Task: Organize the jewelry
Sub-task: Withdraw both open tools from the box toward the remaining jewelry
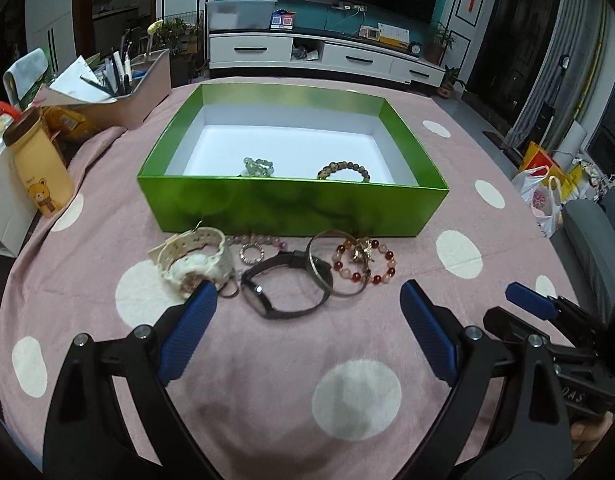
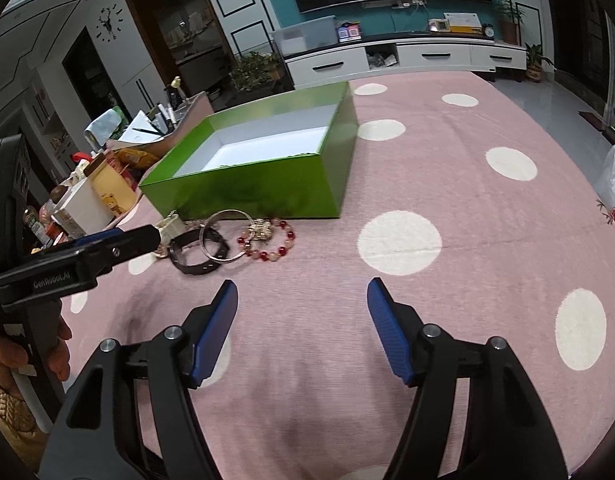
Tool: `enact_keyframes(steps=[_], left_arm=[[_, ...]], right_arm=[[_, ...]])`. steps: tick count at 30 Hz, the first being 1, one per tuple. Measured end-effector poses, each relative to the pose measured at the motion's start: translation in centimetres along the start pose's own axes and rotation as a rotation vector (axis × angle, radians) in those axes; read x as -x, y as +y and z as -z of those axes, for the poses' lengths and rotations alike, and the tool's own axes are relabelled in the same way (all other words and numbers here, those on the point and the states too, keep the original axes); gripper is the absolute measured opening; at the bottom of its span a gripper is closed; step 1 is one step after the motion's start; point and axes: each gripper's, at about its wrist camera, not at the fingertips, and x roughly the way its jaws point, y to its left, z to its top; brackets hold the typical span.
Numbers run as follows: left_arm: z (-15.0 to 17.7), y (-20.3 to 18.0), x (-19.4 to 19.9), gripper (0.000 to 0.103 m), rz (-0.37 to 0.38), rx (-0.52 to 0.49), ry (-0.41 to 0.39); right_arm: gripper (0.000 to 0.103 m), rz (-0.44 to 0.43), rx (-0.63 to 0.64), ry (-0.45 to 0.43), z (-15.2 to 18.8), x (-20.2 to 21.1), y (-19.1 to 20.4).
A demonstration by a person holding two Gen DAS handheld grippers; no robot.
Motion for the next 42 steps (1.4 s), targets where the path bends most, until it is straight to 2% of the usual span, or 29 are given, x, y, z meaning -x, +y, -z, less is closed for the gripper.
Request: enact_keyframes(steps=[9, 15, 42], left_arm=[[-1.2, -2.0, -1.4, 0.094, -0.003, -0.032, -0.008], [-1.5, -2.6, -2.5, 0.094, 0.021, -0.036, -0.002], [-2.4, -3.3, -5.0, 0.094, 0.04, -0.049, 0.02]], right_arm=[[0.068, -0.012, -0.004, -0.011, 0.3, -0.5, -1.5], [0.068, -0.033, -0.004, -0.016, 0.6, -0.3, -2.1], [0.068, -0.019, -0.004, -0.005, 0.9, -0.6, -2.5]])
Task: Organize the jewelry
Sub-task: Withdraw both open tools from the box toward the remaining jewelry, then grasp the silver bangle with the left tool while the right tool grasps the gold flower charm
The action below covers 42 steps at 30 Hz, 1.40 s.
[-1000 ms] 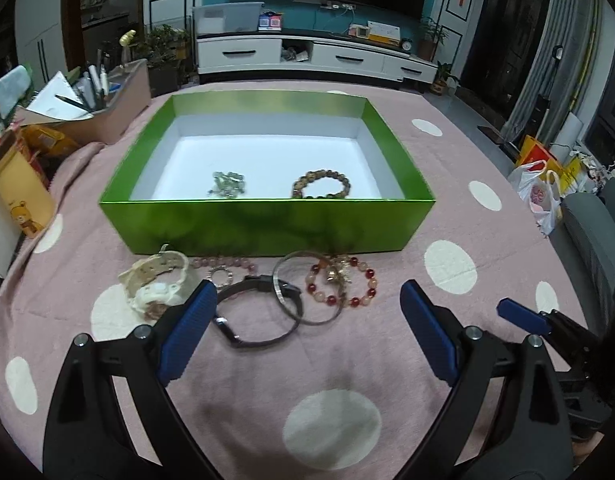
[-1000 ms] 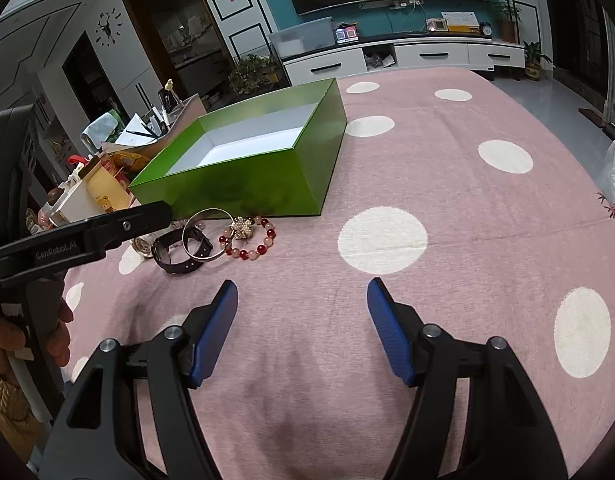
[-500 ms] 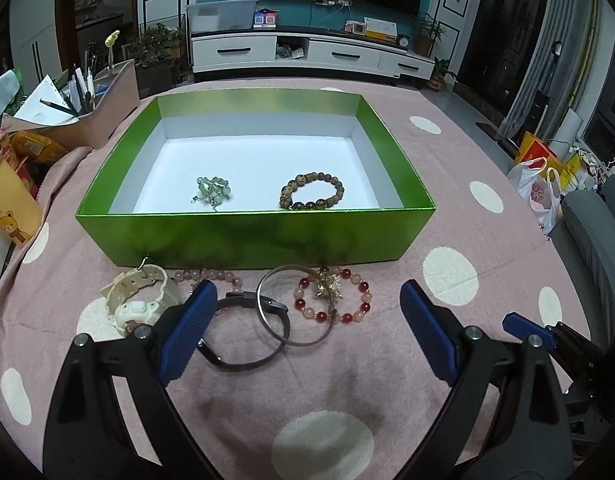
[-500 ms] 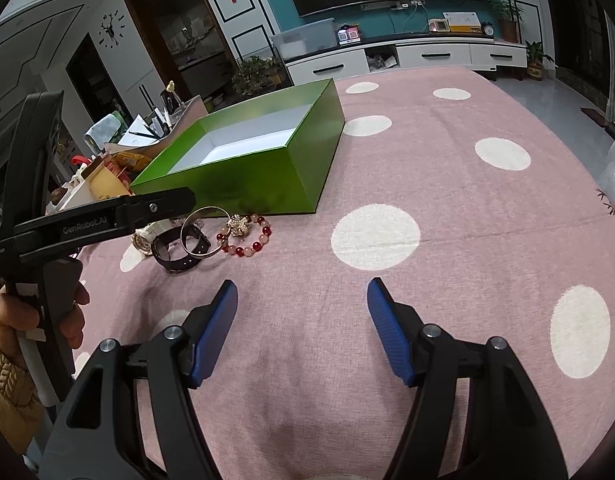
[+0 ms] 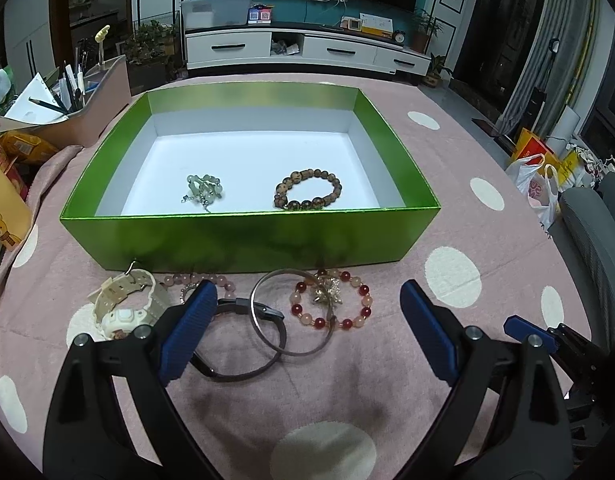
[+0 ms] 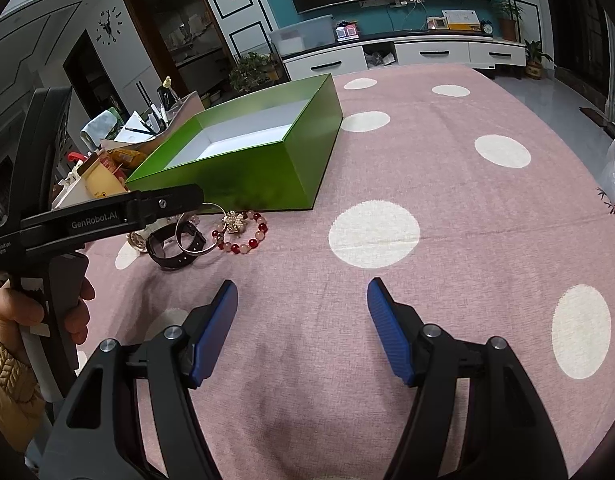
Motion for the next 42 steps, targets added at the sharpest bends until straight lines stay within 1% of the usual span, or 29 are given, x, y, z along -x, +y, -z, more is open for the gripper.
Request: enact_keyframes(steps=[8, 9, 11, 12, 13, 15, 17, 21, 27, 29, 30, 31, 36, 39, 42], left_arm=[[-0.3, -0.1, -0.9, 0.093, 0.008, -0.022, 0.008], [-0.3, -0.1, -1.1, 0.091, 0.01, -0.024, 0.011], [-0.2, 0.0, -1.5, 0.083, 0.019, -0.029, 0.024], [-0.2, -0.1, -1.7, 0.077, 0.019, -0.035, 0.029], [-0.1, 0.0, -1.9, 0.074, 0.02, -0.037, 0.031], [-0.1, 0.1, -2.2, 0.074, 0.026, -0.037, 0.037], [-0.1, 0.1, -2.4, 0.071, 0.03, -0.038, 0.04], [-0.1, 0.2, -2.7, 0.062, 0.027, -0.046, 0.043], [-0.1, 0.1, -2.8, 0.06, 0.021, -0.064, 0.044], [-0.2, 0.2, -2.8, 0.057, 0.023, -0.068, 0.044], [-0.1, 0.4, -2.8, 0.052, 0.028, -0.065, 0.043], [-0.1, 0.5, -2.7, 0.05, 0.032, -0.062, 0.042], [0.2, 1.0, -2.5, 0.042, 0.051, -0.079, 0.038], [0.2, 1.3, -2.5, 0.042, 0.064, -0.077, 0.041], [0.4, 1.7, -2.8, 0.041, 0.074, -0.068, 0.062]], right_arm=[[0.068, 0.008, -0.011, 0.013, -0.3, -0.6, -0.1], [0.068, 0.01, -0.011, 0.015, -0.3, -0.7, -0.1], [0.068, 0.012, -0.011, 0.019, -0.3, -0.9, 0.0], [0.068, 0.014, -0.012, 0.02, -0.4, -1.0, 0.0], [0.068, 0.016, -0.012, 0.021, -0.3, -1.1, 0.0], [0.068, 0.02, -0.012, 0.025, -0.3, -1.3, 0.0], [0.068, 0.022, -0.012, 0.029, -0.3, -1.4, 0.0], [0.068, 0.024, -0.016, 0.034, -0.3, -1.6, -0.1], [0.068, 0.015, -0.034, 0.036, -0.5, -1.5, -0.6], [0.068, 0.014, -0.039, 0.037, -0.6, -1.5, -0.8], [0.068, 0.014, -0.04, 0.037, -0.6, -1.4, -0.9], [0.068, 0.015, -0.04, 0.036, -0.7, -1.4, -0.9], [0.068, 0.032, -0.044, 0.037, -1.2, -1.6, -1.2], [0.068, 0.044, -0.043, 0.044, -1.4, -1.8, -1.1], [0.068, 0.052, -0.035, 0.048, -1.6, -1.9, -0.9]])
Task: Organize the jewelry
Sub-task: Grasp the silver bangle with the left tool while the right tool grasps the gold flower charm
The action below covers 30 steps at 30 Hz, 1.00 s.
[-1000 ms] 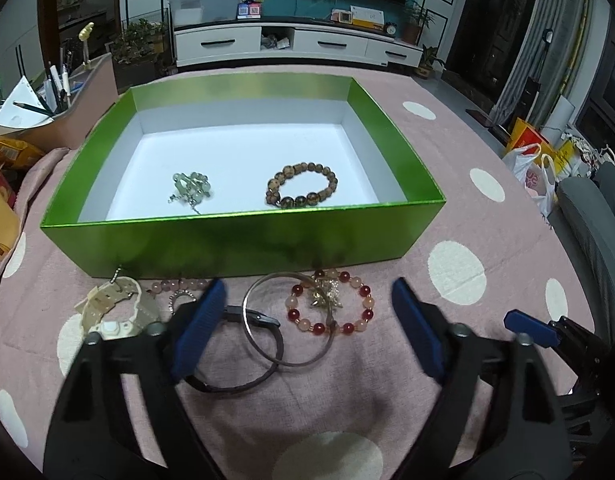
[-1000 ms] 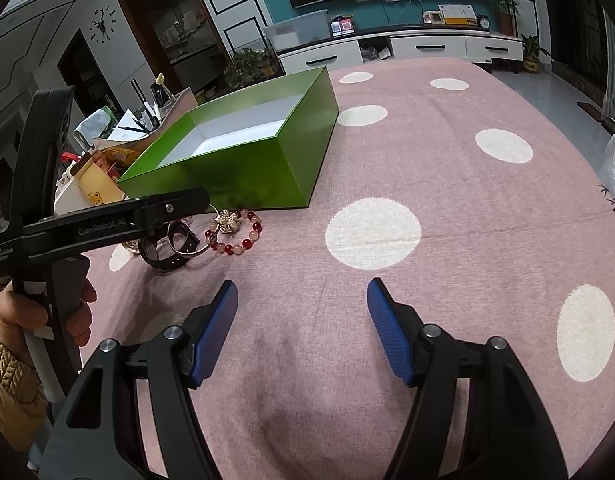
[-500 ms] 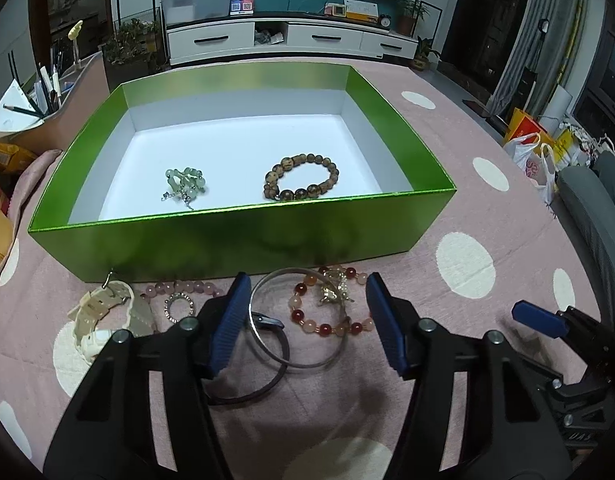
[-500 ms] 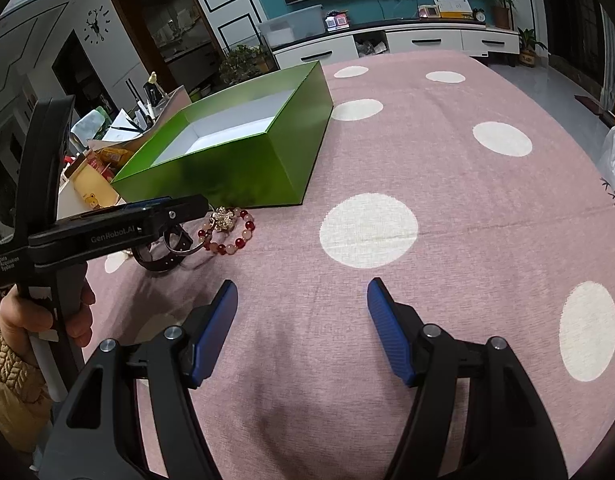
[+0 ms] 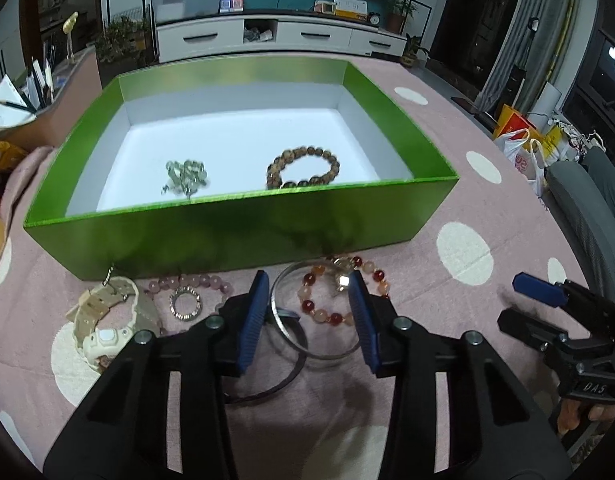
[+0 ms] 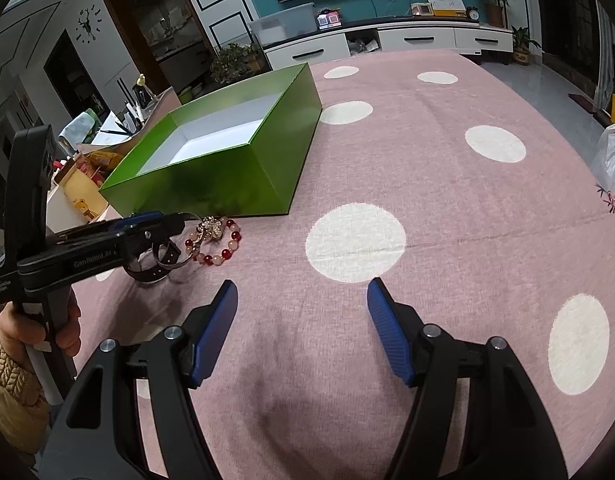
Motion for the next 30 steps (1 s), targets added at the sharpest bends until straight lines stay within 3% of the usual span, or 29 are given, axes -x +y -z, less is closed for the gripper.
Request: enact_keyframes(steps=[2, 6, 7, 13, 19, 30], left_arm=[[0.2, 0.5, -0.1, 0.041, 0.005, 0.002, 0.006], [0.1, 0.4, -0.3, 0.008, -0.021, -0.01, 0.018], [0.1, 0.3, -0.4, 0.007, -0.011, -0.014, 0.021], [0.4, -0.1, 0.3, 0.005, -0.02, -0.017, -0.006], [0.2, 0.3, 4.5, 0.005, 0.022, 0.031, -0.111], [2.8, 4.8, 9.6, 0.005, -0.021, 0.162, -0.178]], right_arm=[[0.068, 0.005, 0.008, 0.003, -0.1, -0.1, 0.3], [0.068, 0.009, 0.018, 0.007, -0.3, -0.2, 0.7], [0.068, 0.008, 0.02, 0.009, -0.3, -0.3, 0.8], [0.068, 0.003, 0.045, 0.021, -0.3, -0.4, 1.8], [0.068, -0.01, 0.06, 0.014, -0.4, -0.1, 2.5], [0.067, -0.097, 0.163, 0.027, -1.8, -3.3, 6.6]])
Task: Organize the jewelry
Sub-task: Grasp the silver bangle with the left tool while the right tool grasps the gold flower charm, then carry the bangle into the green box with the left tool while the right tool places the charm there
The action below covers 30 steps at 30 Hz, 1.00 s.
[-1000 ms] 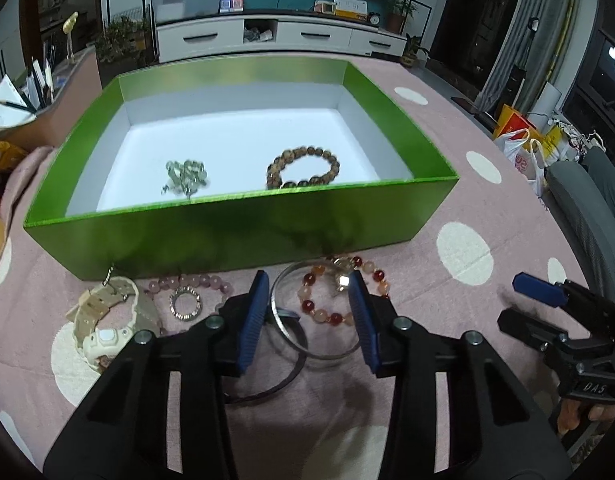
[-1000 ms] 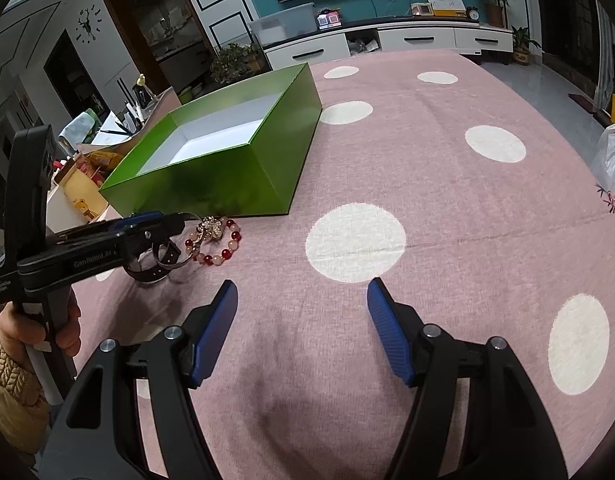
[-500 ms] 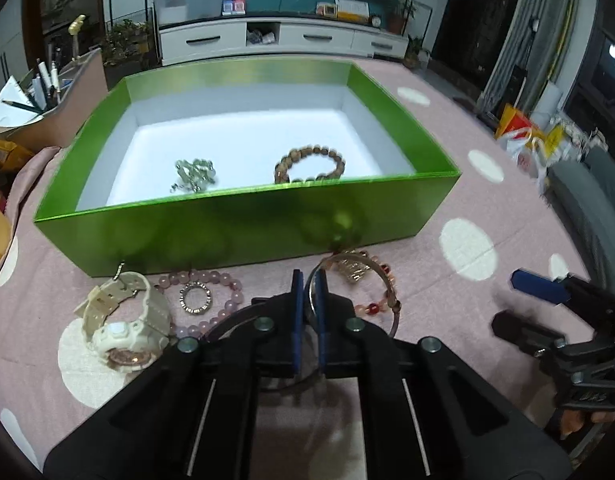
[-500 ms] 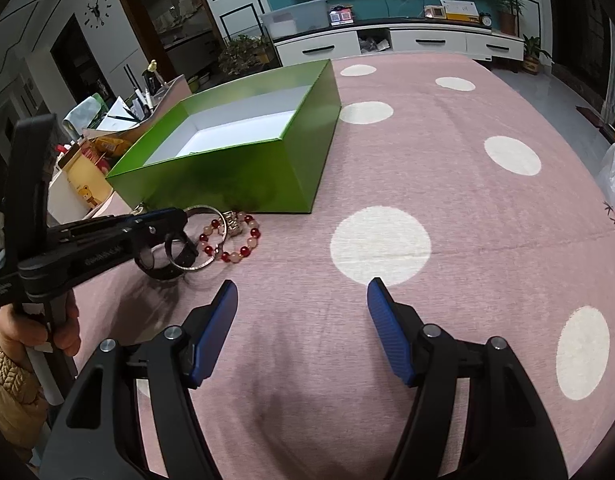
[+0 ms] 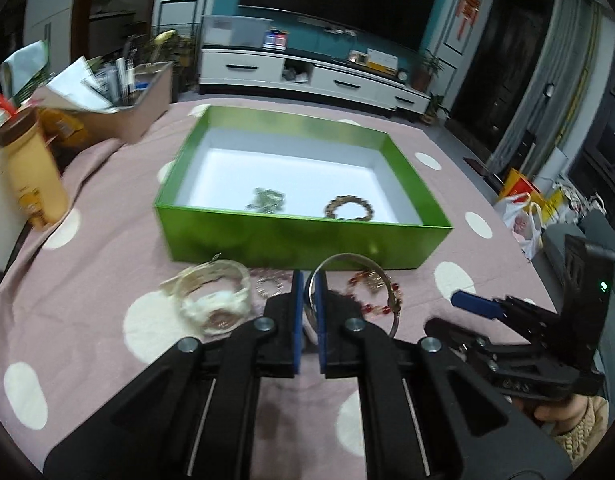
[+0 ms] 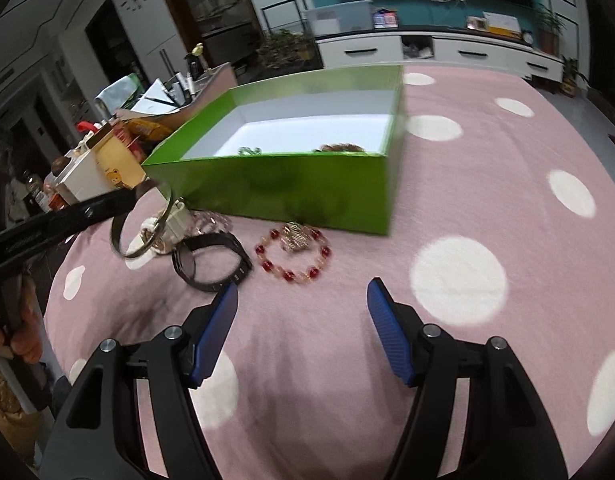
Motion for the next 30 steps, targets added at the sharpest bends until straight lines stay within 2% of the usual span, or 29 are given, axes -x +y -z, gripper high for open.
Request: enact_keyframes(steps=[2, 10, 12, 14, 22, 30], left_arm=[[0.2, 0.7, 0.4, 0.005, -0.008, 0.016, -0.003], [1.0, 2.9, 1.2, 0.005, -0.007, 0.062, -0.016], [1.1, 3.3, 1.2, 0.005, -0.004, 0.07, -0.018], [1.2, 3.4, 1.2, 0.005, -0.001, 0.076, -0.018], [1.4, 4.1, 0.8, 0.005, 0.013, 0.089, -0.013], [1.1, 4.3, 0.9, 0.005, 0.018, 0.091, -0.025]], right_arm=[[0.057, -0.002, 0.013, 0.005, -0.5, -1.0, 0.5], [0.037, 0.03, 0.05, 0.037, -2.4, -4.7, 1.4], [0.035, 0.034, 0.055, 0.048, -2.6, -5.4, 1.5], [0.027, 0.036, 0.061, 0.058, -2.7, -5.9, 1.6], [0.022, 0.056, 0.07, 0.072, -2.7, -6.6, 1.6], [0.022, 0.032, 0.089, 0.026, -2.5, -3.9, 2.4]])
